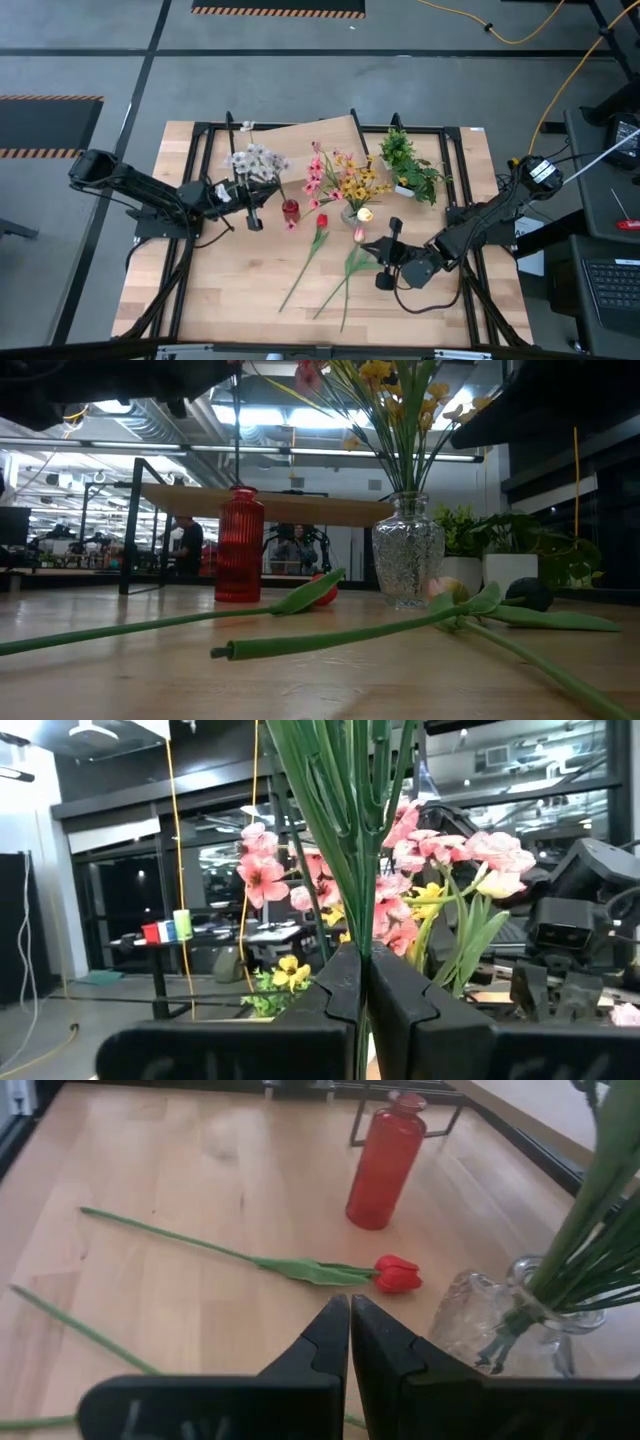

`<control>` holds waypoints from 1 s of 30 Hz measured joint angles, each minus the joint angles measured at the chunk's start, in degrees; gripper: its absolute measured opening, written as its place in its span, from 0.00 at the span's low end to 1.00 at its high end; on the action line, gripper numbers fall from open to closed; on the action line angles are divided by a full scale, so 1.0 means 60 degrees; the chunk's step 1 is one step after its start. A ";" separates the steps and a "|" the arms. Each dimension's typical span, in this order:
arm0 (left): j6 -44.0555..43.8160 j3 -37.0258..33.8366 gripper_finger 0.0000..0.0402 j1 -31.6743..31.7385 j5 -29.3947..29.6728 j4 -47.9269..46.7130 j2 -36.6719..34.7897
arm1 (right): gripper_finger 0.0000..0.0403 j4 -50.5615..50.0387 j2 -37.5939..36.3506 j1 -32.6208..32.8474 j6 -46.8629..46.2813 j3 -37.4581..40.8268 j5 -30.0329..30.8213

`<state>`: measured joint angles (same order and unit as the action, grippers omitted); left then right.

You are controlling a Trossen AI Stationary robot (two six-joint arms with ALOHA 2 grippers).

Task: Pick and place flowers into a vace then onto a shelf
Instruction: Put the white flowers into the red flower vase

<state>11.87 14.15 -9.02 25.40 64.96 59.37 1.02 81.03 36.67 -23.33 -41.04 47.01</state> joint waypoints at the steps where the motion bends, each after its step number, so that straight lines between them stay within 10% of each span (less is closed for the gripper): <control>1: -0.0042 -0.0043 0.01 0.0033 -0.0005 0.0012 -0.0002 | 0.05 -0.0003 0.0000 -0.0059 0.0000 0.0000 -0.0001; 30: -0.0276 -0.0262 0.02 0.0292 -0.1032 -0.0562 0.0546 | 0.05 0.0004 0.0000 -0.0614 0.0466 0.0000 -0.0008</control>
<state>10.22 12.58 -7.27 19.20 61.58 62.65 1.04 81.03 32.99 -20.53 -41.04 46.96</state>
